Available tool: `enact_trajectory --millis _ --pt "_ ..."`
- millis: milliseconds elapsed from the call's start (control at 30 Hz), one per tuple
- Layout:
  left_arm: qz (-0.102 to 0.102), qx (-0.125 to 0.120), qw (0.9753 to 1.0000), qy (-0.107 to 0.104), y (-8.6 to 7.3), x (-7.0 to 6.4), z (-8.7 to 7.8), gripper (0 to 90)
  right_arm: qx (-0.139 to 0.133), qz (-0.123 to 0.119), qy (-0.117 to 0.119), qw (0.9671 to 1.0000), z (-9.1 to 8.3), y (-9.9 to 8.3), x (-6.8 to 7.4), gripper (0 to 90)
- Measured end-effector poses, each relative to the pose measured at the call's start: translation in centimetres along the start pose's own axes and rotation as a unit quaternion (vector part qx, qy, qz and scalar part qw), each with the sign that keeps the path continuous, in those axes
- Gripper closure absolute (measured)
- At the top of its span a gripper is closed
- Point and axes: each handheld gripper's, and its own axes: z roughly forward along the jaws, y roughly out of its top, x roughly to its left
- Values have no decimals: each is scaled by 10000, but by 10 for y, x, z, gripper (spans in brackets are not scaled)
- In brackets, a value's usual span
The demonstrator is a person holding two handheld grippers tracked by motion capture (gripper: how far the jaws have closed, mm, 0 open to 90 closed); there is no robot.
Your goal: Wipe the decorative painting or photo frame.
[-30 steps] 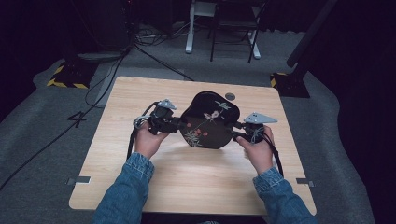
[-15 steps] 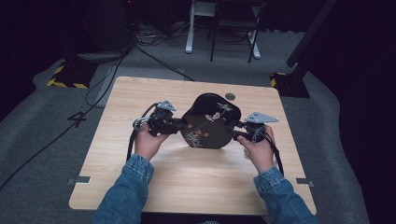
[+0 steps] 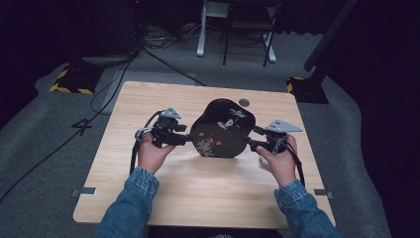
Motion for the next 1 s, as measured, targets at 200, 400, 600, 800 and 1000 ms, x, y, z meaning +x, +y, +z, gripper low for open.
enact_trajectory --millis 200,400,600,800,1000 --pt "108 -122 9999 41 -9 -15 -20 432 -67 -50 7 10000 -21 -4 1 381" --pt "205 -178 9996 -21 -25 -29 -37 425 -8 -27 128 9999 -46 -14 6 375" --pt "210 -186 9996 -29 -50 -41 -49 425 31 36 291 9996 -66 -25 9 373" --pt "64 -177 9998 -49 -74 -44 -57 424 176 71 425 9989 -77 -40 12 373" --pt "158 143 9997 115 -99 -46 -54 419 501 112 580 9970 -82 -66 13 378"
